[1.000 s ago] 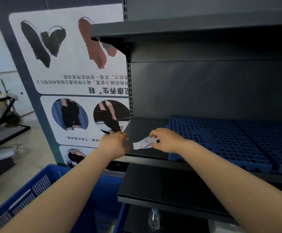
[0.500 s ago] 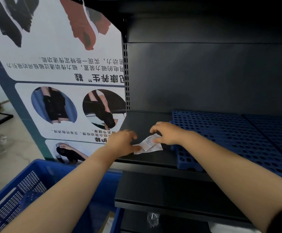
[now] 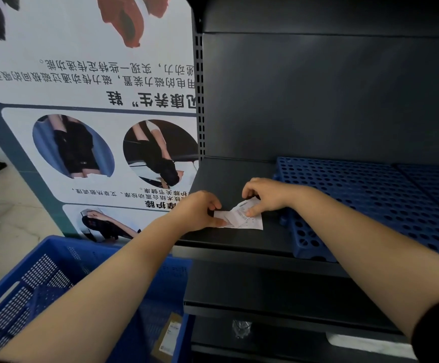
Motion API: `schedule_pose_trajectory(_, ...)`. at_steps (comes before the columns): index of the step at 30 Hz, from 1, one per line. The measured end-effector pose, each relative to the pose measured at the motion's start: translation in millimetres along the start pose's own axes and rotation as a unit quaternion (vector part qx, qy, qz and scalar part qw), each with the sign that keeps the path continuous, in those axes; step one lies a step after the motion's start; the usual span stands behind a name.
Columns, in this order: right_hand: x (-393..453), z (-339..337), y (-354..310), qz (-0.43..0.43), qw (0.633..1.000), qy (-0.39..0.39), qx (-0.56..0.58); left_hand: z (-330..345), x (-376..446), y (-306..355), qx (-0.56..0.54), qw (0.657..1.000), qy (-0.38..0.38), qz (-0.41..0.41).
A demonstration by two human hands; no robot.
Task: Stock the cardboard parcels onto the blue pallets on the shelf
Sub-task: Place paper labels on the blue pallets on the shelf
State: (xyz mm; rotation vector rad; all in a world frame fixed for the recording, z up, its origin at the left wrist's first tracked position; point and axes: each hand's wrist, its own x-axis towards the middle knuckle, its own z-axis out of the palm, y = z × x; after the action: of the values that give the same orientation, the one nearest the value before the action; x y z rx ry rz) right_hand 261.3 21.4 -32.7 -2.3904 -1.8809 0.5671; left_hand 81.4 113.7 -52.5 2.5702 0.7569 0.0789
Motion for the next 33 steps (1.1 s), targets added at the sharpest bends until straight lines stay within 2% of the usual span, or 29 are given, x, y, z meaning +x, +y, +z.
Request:
schedule_pose_trajectory(6,-0.6,-1.4,-3.5,0.025,0.998,-0.026,0.050,-5.8,5.4,-2.4,-0.027,0.998,-0.052,0.003)
schedule_pose_trajectory(10,-1.1,4.1,-5.8,0.021,0.999,-0.007,0.044,-4.0,7.1,-4.6,-0.076,0.996,-0.056,0.002)
schedule_pose_trajectory(13,-4.3,5.8,-5.4,0.017,0.996,0.053,0.075,-4.1,8.8,-5.7,-0.098,0.995,-0.022,-0.017)
schedule_pose_trajectory(16,-10.3,3.1,-6.5,-0.002,0.983,0.117,0.144,-4.9,8.3,-12.5,-0.146,0.987,0.048,-0.036)
schedule_pose_trajectory(21,-39.3,-12.6,1.5,-0.003,0.921,0.234,0.313,-9.8,1.9,-10.8,-0.319,0.939,0.116,-0.048)
schedule_pose_trajectory(25,-73.3,-26.4,22.1,-0.002,0.841,0.317,0.438,-11.2,2.4,22.0,-0.421,0.900,0.114,-0.007)
schedule_pose_trajectory(27,-94.0,-30.5,35.7,-0.004,0.813,0.340,0.473,-6.1,3.0,47.4,-0.442,0.892,0.096,0.015)
schedule_pose_trajectory(33,-156.4,-29.6,86.3,0.014,0.791,0.357,0.496,19.5,2.3,128.7,-0.430,0.901,0.048,0.037)
